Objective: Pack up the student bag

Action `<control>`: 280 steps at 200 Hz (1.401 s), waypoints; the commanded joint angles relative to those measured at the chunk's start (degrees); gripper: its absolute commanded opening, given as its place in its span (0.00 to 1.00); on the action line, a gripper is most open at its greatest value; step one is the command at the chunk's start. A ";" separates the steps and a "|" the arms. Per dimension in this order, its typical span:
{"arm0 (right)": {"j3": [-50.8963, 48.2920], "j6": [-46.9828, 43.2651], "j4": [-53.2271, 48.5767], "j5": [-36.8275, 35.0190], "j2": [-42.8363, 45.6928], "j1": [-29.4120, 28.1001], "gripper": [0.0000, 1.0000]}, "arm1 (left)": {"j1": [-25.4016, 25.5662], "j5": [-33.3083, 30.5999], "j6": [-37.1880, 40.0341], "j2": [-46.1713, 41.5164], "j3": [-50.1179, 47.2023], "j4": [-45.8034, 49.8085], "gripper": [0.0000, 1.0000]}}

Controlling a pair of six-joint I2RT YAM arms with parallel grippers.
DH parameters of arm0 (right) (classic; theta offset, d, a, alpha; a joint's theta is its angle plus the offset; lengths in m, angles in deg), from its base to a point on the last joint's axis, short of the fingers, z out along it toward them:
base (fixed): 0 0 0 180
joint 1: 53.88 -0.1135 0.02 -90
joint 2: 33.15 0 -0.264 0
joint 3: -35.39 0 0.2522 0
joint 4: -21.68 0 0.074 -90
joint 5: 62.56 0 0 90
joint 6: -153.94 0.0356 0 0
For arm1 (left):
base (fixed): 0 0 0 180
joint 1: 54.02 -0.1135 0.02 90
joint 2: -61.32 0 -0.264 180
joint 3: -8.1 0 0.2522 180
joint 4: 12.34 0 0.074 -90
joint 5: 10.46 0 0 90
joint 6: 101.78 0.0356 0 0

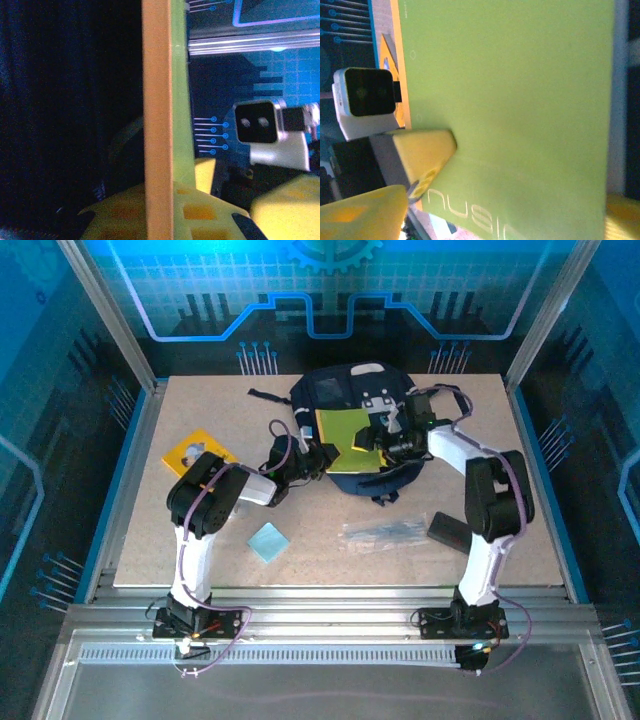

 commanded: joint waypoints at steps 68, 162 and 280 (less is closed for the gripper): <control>-18.94 21.48 13.79 -8.70 18.99 -7.27 1.00 | 1.69 -16.74 -1.49 -7.11 1.01 -7.20 0.00; -27.53 40.18 45.71 -22.02 15.89 -12.77 0.90 | 7.95 -24.35 -5.61 -9.54 -3.84 -10.91 0.00; -26.17 40.93 55.86 -30.19 11.28 -11.74 0.39 | 9.65 -26.64 -9.19 -10.60 -7.49 -13.13 0.00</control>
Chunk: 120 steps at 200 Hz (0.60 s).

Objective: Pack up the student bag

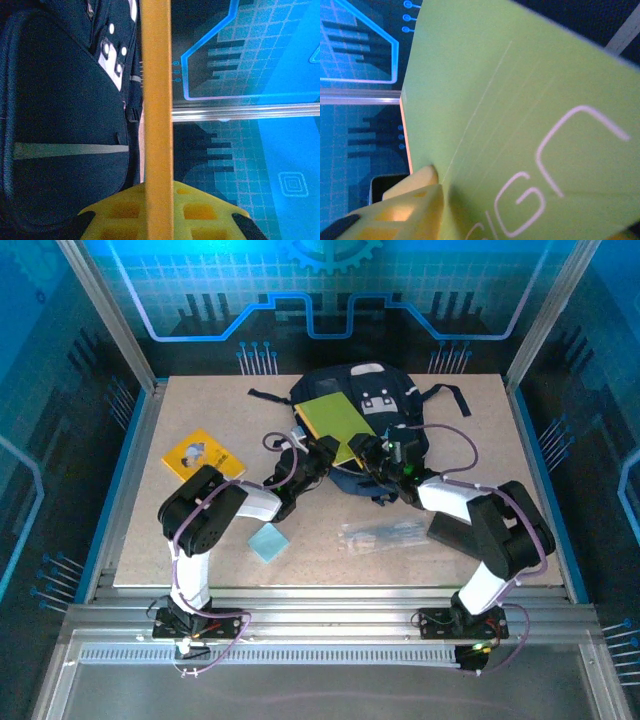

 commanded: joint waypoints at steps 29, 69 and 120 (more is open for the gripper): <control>0.69 -0.11 6.70 -3.75 -0.26 1.00 0.19 | 1.55 0.12 -1.26 -2.26 -1.00 -4.09 0.00; -1.25 -1.76 4.72 -4.08 4.11 2.56 0.00 | 1.62 0.92 0.19 -1.62 -0.32 -3.18 0.34; -1.30 -11.95 -8.93 1.00 15.44 12.12 0.00 | 0.08 8.14 10.95 -5.98 2.76 12.68 0.61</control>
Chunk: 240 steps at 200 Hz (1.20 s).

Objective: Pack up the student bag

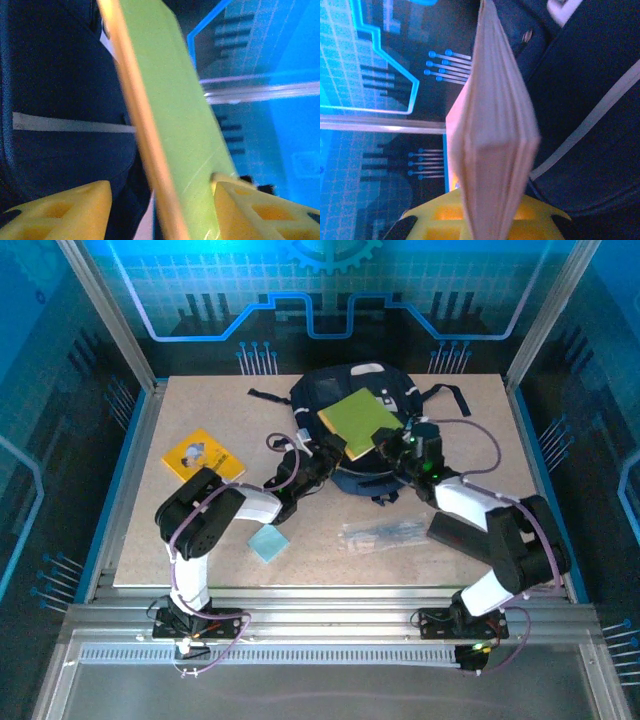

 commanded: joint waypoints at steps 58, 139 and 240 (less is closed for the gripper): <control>2.58 -22.58 -28.70 11.15 18.13 21.60 0.00 | -1.93 19.24 32.82 -0.32 25.80 49.22 0.63; -0.25 -28.65 -36.95 21.06 21.32 33.96 0.00 | -3.04 6.82 57.14 9.44 50.74 89.24 0.71; -2.09 -28.31 -35.20 21.33 22.26 34.04 0.00 | -4.98 -3.27 48.01 16.83 52.50 87.48 0.65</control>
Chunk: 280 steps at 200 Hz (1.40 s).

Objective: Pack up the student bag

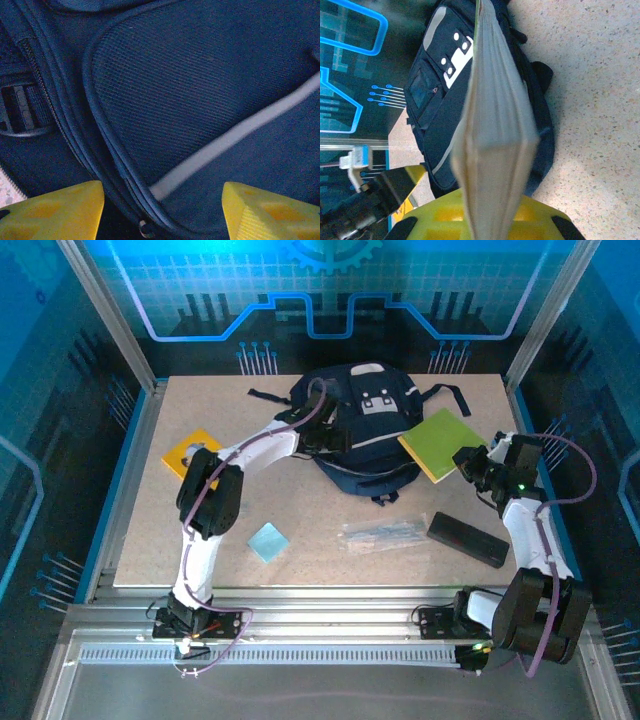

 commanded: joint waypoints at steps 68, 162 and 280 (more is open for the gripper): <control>-0.40 -2.00 1.00 2.23 3.93 0.58 0.00 | -1.57 -2.56 -5.86 12.28 8.12 4.22 0.10; 4.07 -4.40 -8.57 -6.64 11.18 3.35 0.00 | -4.18 11.69 -33.29 -5.89 -11.51 -25.71 0.00; 6.32 -7.24 -17.63 -9.33 16.50 6.34 0.00 | -4.38 8.33 -49.67 -10.85 -14.65 -39.26 0.00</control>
